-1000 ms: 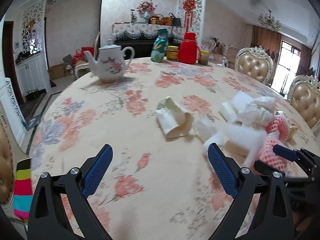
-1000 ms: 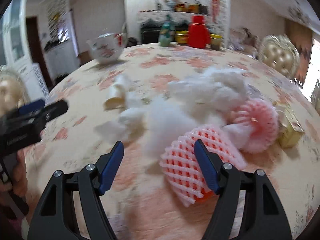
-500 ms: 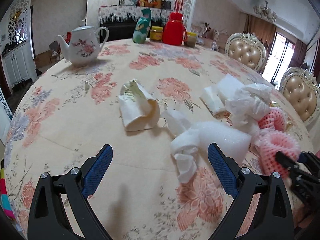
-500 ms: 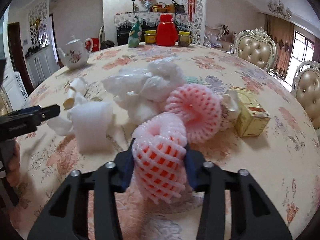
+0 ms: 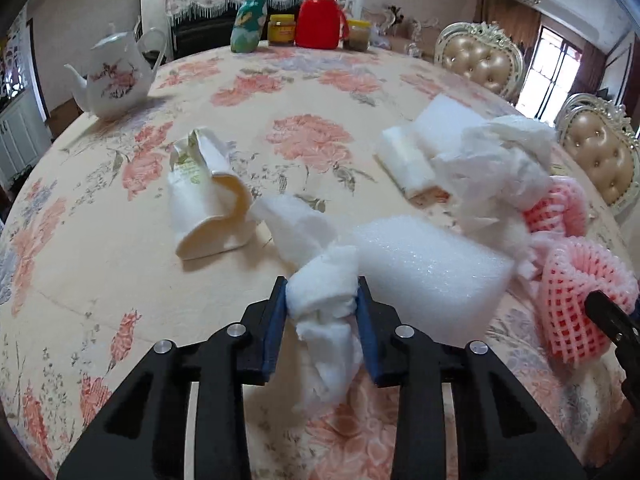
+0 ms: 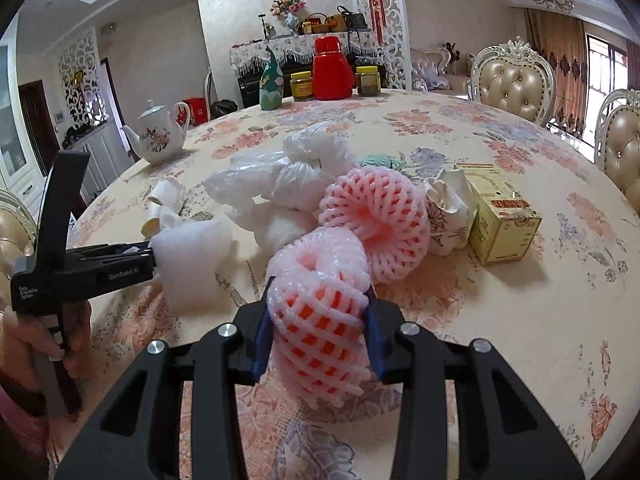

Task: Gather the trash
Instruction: 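Grasp the pink foam fruit net with the right tool while the left tool grasps white tissue, then carry the net and tissue over the pink bin and open both tools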

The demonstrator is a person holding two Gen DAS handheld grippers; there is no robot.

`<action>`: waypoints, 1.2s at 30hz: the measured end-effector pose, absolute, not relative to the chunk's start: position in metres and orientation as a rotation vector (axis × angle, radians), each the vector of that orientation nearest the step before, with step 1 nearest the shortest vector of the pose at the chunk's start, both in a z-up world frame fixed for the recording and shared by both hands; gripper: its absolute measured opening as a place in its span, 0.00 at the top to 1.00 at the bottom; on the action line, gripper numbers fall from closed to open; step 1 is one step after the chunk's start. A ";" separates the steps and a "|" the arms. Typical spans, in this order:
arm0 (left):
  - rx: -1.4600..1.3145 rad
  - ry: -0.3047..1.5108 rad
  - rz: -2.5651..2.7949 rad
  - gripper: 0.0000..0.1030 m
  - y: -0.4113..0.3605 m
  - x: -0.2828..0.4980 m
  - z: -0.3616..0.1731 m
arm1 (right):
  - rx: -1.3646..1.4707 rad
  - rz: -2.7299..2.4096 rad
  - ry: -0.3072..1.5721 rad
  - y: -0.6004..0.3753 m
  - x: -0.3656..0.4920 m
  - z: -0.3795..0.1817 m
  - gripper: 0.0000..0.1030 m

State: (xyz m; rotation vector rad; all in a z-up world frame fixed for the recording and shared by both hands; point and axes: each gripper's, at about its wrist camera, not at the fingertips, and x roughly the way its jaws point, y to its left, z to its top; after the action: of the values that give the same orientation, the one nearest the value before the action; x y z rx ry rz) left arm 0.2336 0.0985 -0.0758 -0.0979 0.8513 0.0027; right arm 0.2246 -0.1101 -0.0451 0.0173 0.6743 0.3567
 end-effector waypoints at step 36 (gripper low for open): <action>0.070 0.489 -0.304 0.71 -0.114 0.092 -0.008 | 0.157 0.141 0.475 -0.281 0.104 -0.013 0.63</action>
State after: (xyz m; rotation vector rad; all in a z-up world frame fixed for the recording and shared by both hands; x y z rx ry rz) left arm 0.0921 -0.1136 -0.0075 0.0700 0.4890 -0.3039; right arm 0.1042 -0.2806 -0.0134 0.1566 0.4749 0.1410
